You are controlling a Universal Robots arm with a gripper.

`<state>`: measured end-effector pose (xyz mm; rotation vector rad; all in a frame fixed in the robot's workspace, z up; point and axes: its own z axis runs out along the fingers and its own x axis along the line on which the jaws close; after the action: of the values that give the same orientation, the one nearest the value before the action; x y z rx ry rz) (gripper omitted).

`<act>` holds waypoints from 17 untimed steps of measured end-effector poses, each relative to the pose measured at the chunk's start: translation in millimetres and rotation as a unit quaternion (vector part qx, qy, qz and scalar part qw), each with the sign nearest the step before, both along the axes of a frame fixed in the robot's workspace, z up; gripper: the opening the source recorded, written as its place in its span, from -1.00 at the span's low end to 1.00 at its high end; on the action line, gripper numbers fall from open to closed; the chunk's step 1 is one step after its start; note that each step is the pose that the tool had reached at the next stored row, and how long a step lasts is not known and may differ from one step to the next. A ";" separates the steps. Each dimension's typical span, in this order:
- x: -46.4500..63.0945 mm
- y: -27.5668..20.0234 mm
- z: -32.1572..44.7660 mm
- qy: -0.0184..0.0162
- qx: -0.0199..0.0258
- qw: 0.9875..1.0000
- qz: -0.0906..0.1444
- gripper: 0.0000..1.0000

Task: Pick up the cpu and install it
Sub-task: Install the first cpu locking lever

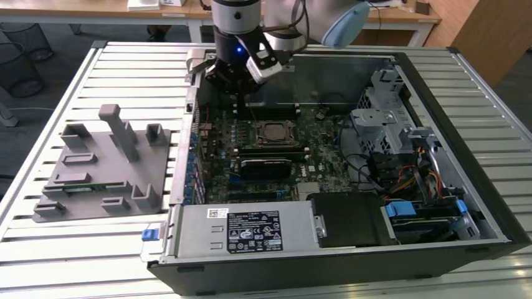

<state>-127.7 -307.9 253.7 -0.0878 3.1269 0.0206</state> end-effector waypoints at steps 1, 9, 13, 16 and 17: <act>0.3 0.7 0.0 0.000 0.000 1.000 0.000 -0.79; 11.9 3.4 0.0 0.000 0.000 1.000 0.000 -0.79; 17.3 3.4 0.1 0.000 0.000 1.000 0.000 -0.79; 18.4 3.4 0.0 0.000 0.000 1.000 0.000 -0.79; 18.8 3.4 0.0 0.000 0.000 1.000 0.000 -0.79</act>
<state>-108.8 -304.5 253.7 -0.0879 3.1271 0.0205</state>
